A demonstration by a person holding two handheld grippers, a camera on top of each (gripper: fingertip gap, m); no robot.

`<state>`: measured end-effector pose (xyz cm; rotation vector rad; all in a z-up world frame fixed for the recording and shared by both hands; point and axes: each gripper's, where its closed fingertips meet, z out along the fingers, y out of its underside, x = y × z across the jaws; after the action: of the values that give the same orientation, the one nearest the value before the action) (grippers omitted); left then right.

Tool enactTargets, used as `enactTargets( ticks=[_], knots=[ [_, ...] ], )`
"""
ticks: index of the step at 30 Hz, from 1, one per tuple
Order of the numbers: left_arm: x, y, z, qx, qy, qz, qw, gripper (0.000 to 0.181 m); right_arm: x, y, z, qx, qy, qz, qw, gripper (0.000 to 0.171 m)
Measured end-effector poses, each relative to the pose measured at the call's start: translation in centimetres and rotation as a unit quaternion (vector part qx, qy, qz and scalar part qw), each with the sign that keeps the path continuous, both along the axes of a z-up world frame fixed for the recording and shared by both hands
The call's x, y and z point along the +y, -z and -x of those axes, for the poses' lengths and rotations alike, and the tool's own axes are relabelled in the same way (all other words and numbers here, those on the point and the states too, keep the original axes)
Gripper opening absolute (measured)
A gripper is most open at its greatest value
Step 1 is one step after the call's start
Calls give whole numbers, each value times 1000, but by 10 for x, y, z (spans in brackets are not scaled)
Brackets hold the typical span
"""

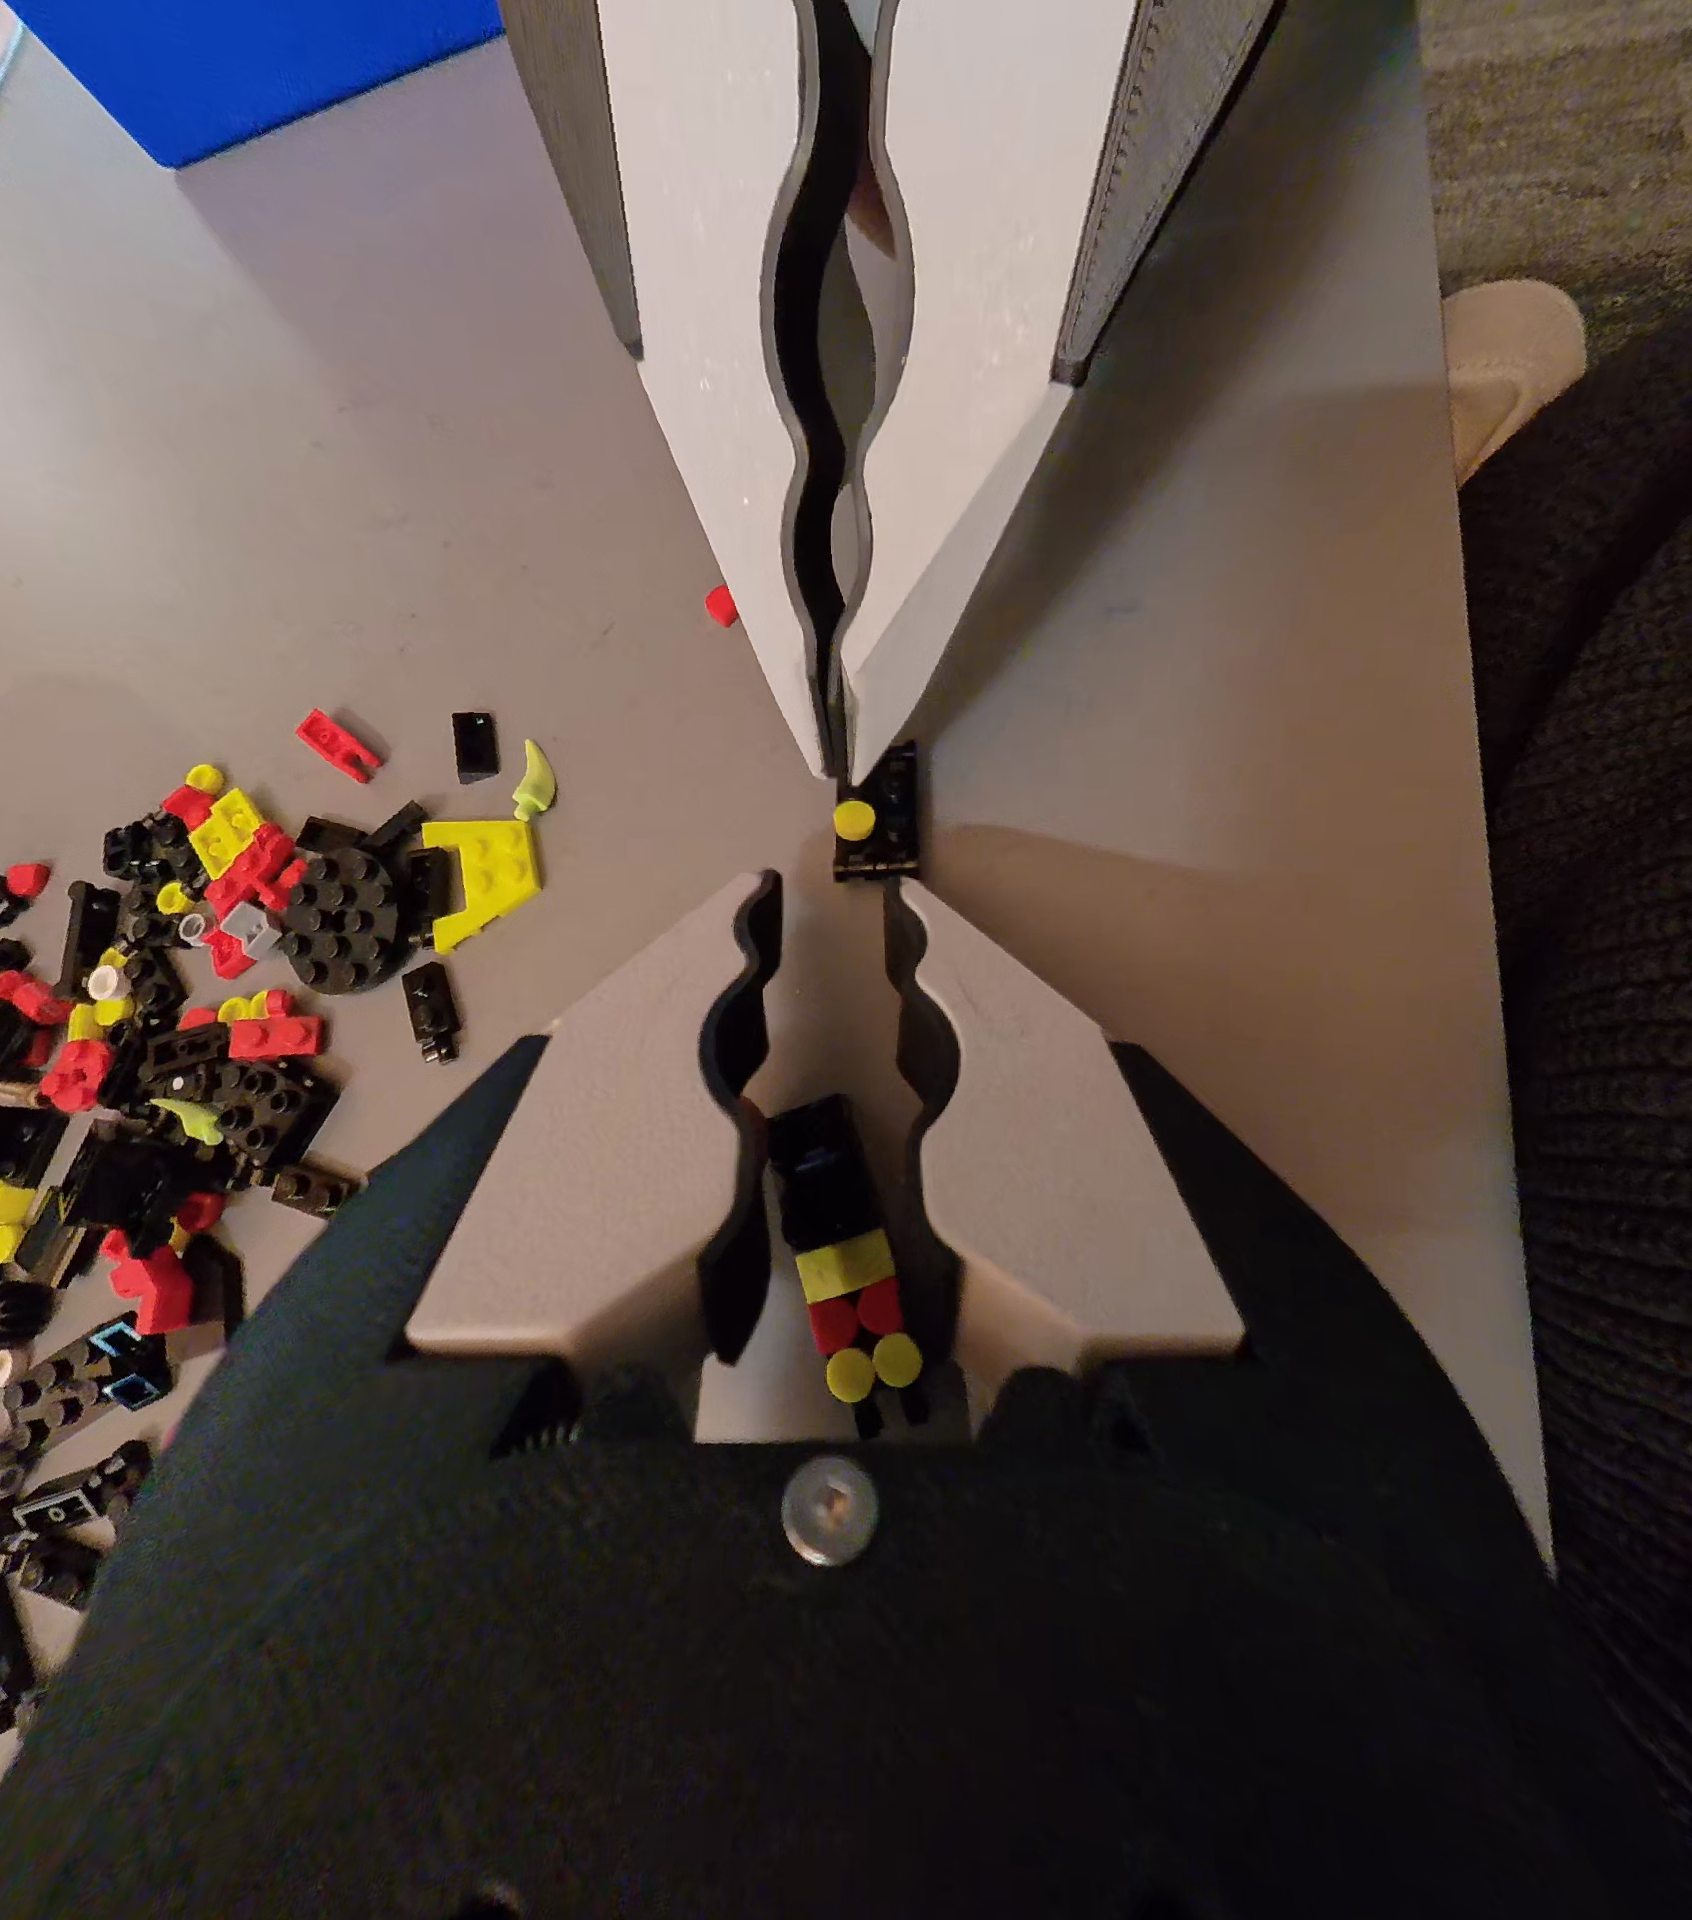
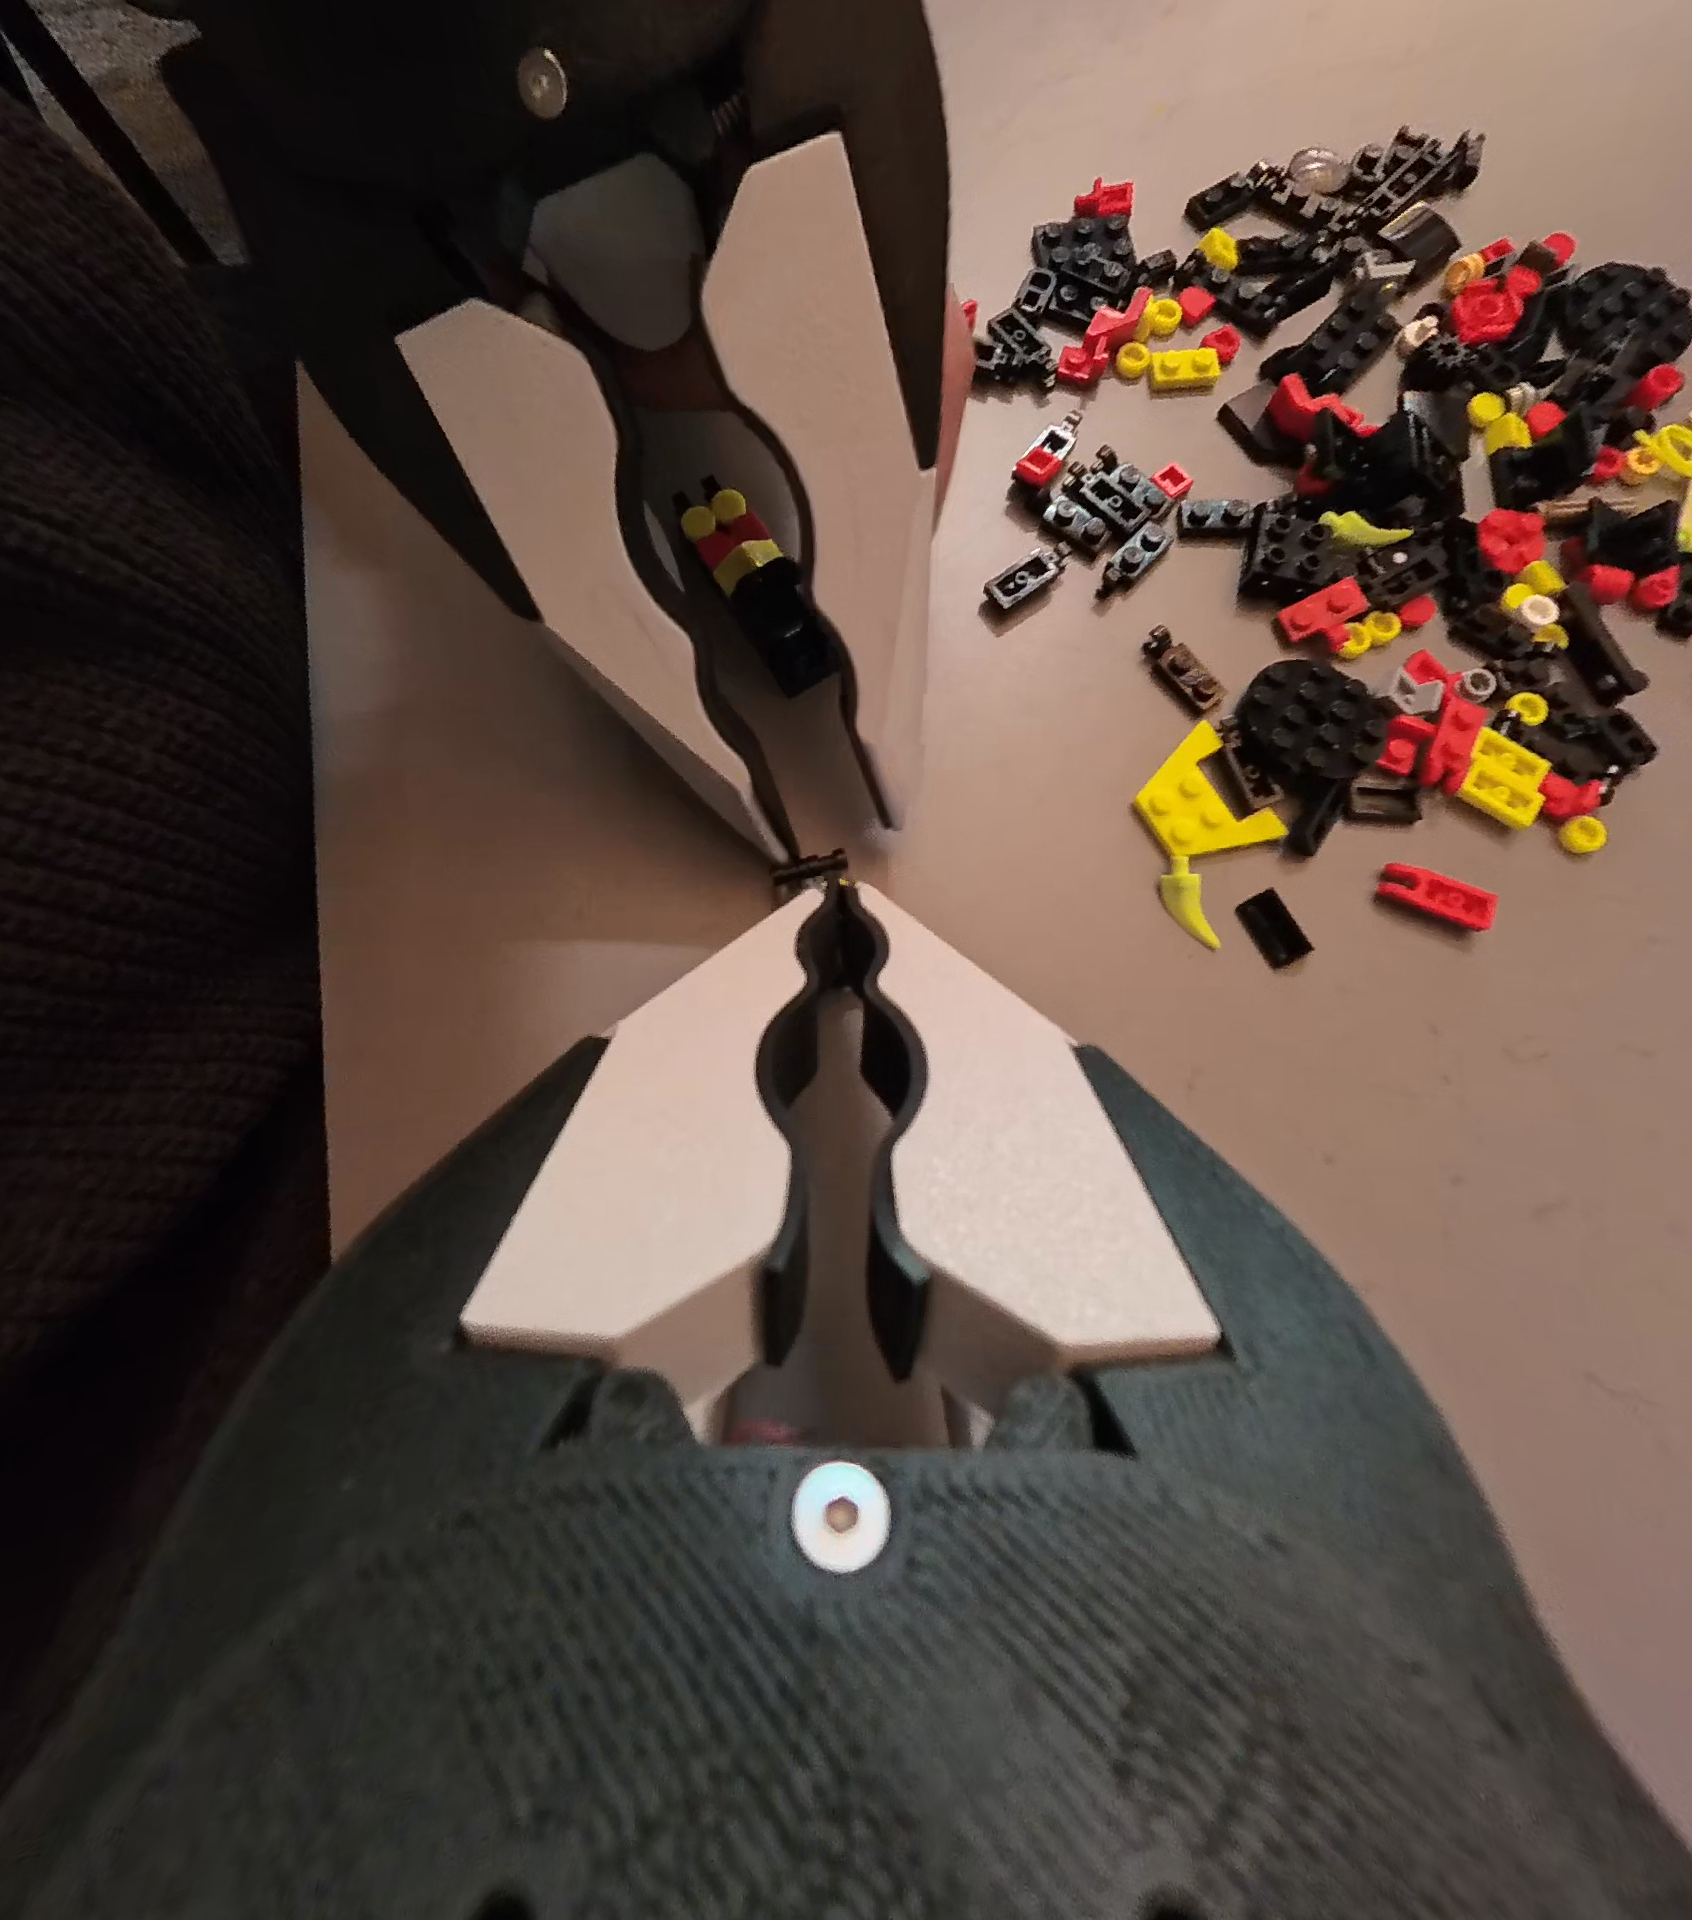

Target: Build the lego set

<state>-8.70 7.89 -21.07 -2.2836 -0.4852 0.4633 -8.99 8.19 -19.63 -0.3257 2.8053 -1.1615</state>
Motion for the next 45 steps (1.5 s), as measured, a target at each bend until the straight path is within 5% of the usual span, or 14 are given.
enactTargets(
  ticks=[5, 25, 45],
  knots=[
    [0, 0, -2, -25, -1, -13, 1000, 0, 2, 3, 2, 12, 0, -8, 1000, 0],
    [3, 4, -2, -24, 6, 1, 1000, 5, -3, 10, -1, 17, -2, -23, 1000, 0],
    [5, 4, -1, -23, 9, 0, 1000, 5, -4, 11, 2, -71, 62, -89, 992, 0]
  ],
)
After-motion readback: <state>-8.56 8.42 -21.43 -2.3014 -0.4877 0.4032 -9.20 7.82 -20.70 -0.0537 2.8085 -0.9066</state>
